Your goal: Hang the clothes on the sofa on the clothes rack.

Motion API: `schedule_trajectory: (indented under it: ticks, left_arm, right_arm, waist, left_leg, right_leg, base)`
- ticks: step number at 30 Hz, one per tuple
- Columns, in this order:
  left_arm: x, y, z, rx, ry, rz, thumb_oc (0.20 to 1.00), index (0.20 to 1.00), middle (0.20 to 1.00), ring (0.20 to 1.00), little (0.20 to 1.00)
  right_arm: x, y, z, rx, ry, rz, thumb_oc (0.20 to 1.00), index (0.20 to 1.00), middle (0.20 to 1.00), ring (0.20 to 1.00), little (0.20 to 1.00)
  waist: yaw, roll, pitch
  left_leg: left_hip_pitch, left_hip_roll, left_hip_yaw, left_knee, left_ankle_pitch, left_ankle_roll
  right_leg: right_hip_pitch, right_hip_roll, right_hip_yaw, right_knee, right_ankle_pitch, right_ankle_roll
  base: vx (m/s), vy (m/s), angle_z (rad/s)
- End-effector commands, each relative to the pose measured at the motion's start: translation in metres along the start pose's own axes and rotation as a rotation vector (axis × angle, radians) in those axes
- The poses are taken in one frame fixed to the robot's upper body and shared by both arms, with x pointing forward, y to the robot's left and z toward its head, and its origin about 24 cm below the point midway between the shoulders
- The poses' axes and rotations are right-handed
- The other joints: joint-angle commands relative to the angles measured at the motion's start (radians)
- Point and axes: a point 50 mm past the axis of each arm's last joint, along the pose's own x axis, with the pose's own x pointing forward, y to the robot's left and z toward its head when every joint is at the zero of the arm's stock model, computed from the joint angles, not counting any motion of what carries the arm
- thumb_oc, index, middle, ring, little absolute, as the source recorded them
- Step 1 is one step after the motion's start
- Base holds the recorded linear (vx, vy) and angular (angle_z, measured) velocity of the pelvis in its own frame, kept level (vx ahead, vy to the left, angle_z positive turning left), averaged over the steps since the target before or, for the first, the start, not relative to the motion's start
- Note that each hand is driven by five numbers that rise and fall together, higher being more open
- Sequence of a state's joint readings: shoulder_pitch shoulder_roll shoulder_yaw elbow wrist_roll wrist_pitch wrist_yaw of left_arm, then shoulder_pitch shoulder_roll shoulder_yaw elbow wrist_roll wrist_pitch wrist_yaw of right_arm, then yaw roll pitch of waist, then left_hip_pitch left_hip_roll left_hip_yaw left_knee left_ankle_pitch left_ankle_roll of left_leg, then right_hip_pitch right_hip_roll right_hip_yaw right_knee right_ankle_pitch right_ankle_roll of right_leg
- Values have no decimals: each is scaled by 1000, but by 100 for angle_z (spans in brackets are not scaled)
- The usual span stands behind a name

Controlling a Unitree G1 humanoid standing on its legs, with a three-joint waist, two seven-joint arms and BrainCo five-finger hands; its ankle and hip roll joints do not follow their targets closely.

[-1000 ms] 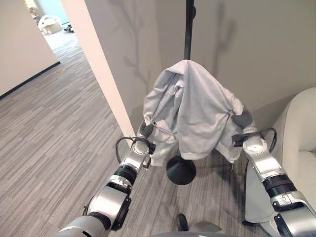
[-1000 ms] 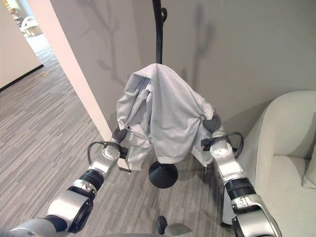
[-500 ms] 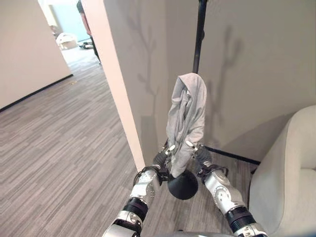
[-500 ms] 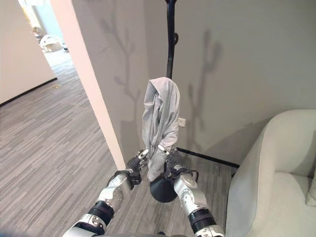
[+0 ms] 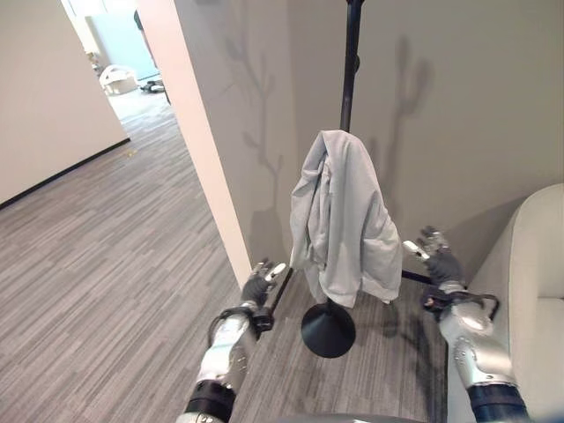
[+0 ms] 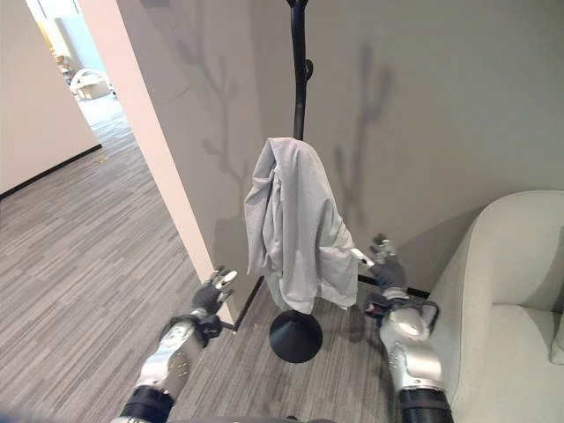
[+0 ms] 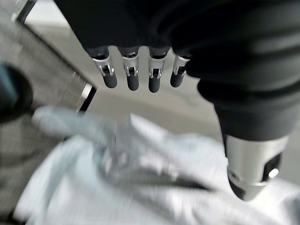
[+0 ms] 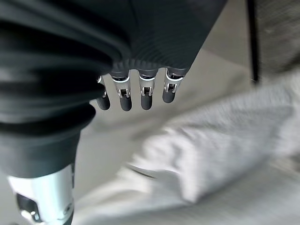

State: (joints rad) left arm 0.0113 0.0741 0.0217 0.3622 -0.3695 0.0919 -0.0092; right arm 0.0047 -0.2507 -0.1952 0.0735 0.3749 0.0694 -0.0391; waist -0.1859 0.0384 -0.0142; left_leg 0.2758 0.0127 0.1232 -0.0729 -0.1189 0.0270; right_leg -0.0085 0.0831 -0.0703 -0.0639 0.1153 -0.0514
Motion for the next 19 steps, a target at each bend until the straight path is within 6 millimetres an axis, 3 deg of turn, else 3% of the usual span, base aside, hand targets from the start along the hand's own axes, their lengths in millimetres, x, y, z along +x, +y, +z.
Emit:
schedule_trajectory:
  ticks: [1,2,5,6,7,8,9,10,11,13,14,16,19]
  left_arm:
    - [1,34,26,49,-137,112,1000,1000,1000,1000,1000]
    - [-5,57,11,-4,-83,208,1000,1000,1000,1000,1000]
    - [-7,74,2,20,-30,265,1000,1000,1000,1000,1000]
    - [-24,100,-47,-33,176,359,1000,1000,1000,1000,1000]
    - [-24,100,-47,-33,176,359,1000,1000,1000,1000,1000]
    - [-40,111,-80,-37,334,414,1000,1000,1000,1000,1000]
    - [-48,111,-95,-63,399,430,1000,1000,1000,1000,1000]
    - [-56,111,-108,-86,454,442,1000,1000,1000,1000,1000]
    - [-56,111,-108,-86,454,441,1000,1000,1000,1000,1000]
    - [-104,108,-163,-20,782,461,1000,1000,1000,1000,1000]
    - [-103,107,-163,-21,782,460,1000,1000,1000,1000,1000]
    - [-117,102,-176,30,873,444,1000,1000,1000,1000,1000]
    - [-119,85,-186,67,931,373,1000,1000,1000,1000,1000]
  right_arm:
    - [-3,3,16,242,-144,-19,1000,1000,1000,1000,1000]
    - [-7,-4,6,366,-124,-54,1000,1000,1000,1000,1000]
    - [-6,-7,-2,465,-110,-75,1000,1000,1000,1000,1000]
    - [-14,-35,-41,587,4,-224,1000,1000,1000,1000,1000]
    - [-14,-35,-41,587,4,-224,1000,1000,1000,1000,1000]
    - [-29,-61,-80,600,162,-368,1000,1000,1000,1000,1000]
    - [-40,-71,-99,598,251,-434,1000,1000,1000,1000,1000]
    - [-51,-81,-115,619,319,-492,1000,1000,1000,1000,1000]
    - [-51,-81,-115,619,319,-492,1000,1000,1000,1000,1000]
    - [-148,-103,-192,682,758,-798,1000,1000,1000,1000,1000]
    - [-148,-104,-192,682,756,-797,1000,1000,1000,1000,1000]
    - [-192,-102,-209,640,952,-871,1000,1000,1000,1000,1000]
    - [-235,-105,-213,586,1132,-978,1000,1000,1000,1000,1000]
  waist:
    - [-7,-12,-6]
    - [-16,-11,-14]
    - [-24,-12,-19]
    - [-42,-4,-34]
    - [-42,-4,-34]
    - [-50,1,-40]
    - [-52,6,-44]
    - [-52,8,-50]
    - [-52,8,-51]
    - [-47,9,-69]
    - [-46,10,-69]
    - [-35,4,-81]
    - [-21,6,-93]
  left_leg:
    - [61,128,8,-12,178,-74]
    - [63,131,11,-12,176,-75]
    - [59,130,11,-12,179,-75]
    - [58,135,11,-13,181,-79]
    - [58,135,11,-13,181,-79]
    - [56,137,10,-13,183,-82]
    - [58,140,12,-13,180,-83]
    - [52,140,11,-12,184,-85]
    - [51,139,11,-12,184,-85]
    - [46,147,8,-11,186,-91]
    - [46,147,8,-11,186,-91]
    - [44,151,6,-11,190,-92]
    - [40,155,3,-11,196,-94]
  right_leg:
    - [18,-96,38,56,28,101]
    - [16,-93,40,56,26,102]
    - [9,-93,39,59,27,102]
    - [4,-87,40,61,22,105]
    - [4,-87,40,61,22,105]
    - [1,-86,41,64,22,107]
    - [3,-83,42,64,19,108]
    - [-3,-85,44,65,22,109]
    - [-4,-85,44,66,22,109]
    - [-6,-81,45,67,21,110]
    - [-6,-81,45,67,21,110]
    - [-7,-83,43,66,23,108]
    - [-6,-87,34,62,24,110]
  base:
    - [51,-25,-1]
    - [31,-17,-1]
    - [15,-4,0]
    - [35,-5,1]
    - [47,-10,1]
    - [33,2,4]
    - [0,0,0]
    - [16,4,3]
    - [0,0,0]
    - [53,-20,4]
    - [38,-23,11]
    - [21,-11,-5]
    - [43,-8,-17]
